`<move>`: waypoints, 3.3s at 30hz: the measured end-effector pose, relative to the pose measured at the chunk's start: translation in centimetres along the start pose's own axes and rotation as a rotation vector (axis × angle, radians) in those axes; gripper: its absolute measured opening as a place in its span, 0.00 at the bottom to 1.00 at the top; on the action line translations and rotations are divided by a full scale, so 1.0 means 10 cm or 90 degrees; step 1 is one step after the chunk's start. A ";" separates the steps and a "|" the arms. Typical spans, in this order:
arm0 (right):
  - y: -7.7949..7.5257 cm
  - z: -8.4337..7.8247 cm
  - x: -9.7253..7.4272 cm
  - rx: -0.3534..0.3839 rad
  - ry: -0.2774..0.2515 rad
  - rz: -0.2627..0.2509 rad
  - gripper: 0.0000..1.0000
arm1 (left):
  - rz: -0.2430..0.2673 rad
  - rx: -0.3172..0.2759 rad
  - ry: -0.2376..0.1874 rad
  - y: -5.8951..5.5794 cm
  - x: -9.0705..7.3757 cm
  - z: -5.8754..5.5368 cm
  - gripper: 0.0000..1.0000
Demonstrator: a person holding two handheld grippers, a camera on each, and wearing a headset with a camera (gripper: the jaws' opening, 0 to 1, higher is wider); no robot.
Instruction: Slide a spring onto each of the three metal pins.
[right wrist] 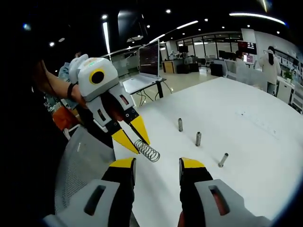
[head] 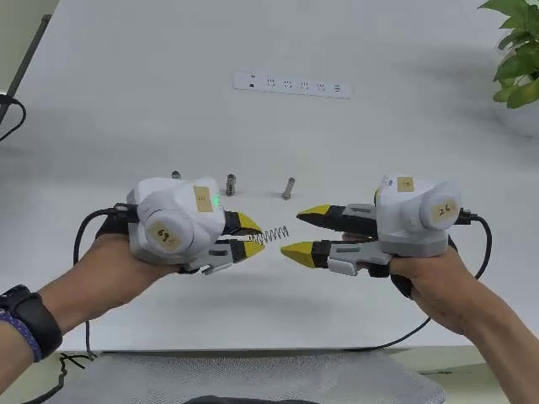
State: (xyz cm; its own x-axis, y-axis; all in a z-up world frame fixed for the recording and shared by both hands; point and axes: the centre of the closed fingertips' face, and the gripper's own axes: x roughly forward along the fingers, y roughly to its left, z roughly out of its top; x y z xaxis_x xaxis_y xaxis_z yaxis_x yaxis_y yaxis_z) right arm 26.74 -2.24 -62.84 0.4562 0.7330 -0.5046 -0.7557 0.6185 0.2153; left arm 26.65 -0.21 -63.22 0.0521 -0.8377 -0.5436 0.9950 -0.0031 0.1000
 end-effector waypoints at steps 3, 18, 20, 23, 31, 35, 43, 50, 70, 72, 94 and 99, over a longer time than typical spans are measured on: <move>0.04 0.01 0.02 -0.001 -0.003 0.014 0.29 | -0.004 0.005 0.000 -0.02 0.00 0.01 0.02; 0.12 -0.01 0.02 0.006 -0.007 0.044 0.12 | -0.014 0.032 0.010 -0.06 0.00 0.02 0.03; 0.13 0.00 0.01 0.014 -0.012 0.050 0.10 | -0.014 0.044 0.018 -0.07 0.01 0.00 0.03; 0.14 0.00 0.00 0.015 -0.011 0.052 0.10 | -0.015 0.050 0.021 -0.08 0.03 0.00 0.03; 0.16 -0.01 -0.01 0.020 -0.004 0.058 0.10 | -0.019 0.068 0.030 -0.10 0.07 -0.02 0.03; 0.19 0.06 -0.01 0.021 -0.011 0.069 0.09 | -0.018 0.071 0.033 -0.10 0.09 -0.03 0.02; 0.24 0.19 0.03 -0.007 -0.001 0.083 0.10 | -0.013 0.057 0.019 -0.05 0.14 0.02 0.02; 0.26 0.19 0.04 -0.030 0.020 0.085 0.10 | -0.017 0.041 0.007 -0.06 0.22 0.06 0.02; 0.23 0.13 -0.01 -0.101 0.094 0.073 0.19 | -0.029 0.022 -0.002 -0.11 0.27 0.07 0.02; 0.23 0.09 -0.02 -0.125 0.121 0.073 0.19 | -0.034 0.023 -0.002 -0.12 0.28 0.07 0.02; 0.26 -0.13 -0.04 -0.294 0.269 0.102 0.18 | -0.060 0.037 0.010 -0.25 0.35 0.04 0.02; 0.28 -0.16 -0.02 -0.308 0.279 0.107 0.16 | -0.065 0.040 0.011 -0.27 0.35 0.05 0.02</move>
State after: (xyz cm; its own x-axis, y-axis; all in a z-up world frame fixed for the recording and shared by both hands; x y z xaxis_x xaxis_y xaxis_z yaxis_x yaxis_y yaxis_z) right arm 23.79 -1.14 -63.45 0.1585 0.5616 -0.8121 -0.9716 0.2353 -0.0270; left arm 24.09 -3.43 -65.02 -0.0470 -0.8219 -0.5678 0.9878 -0.1227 0.0959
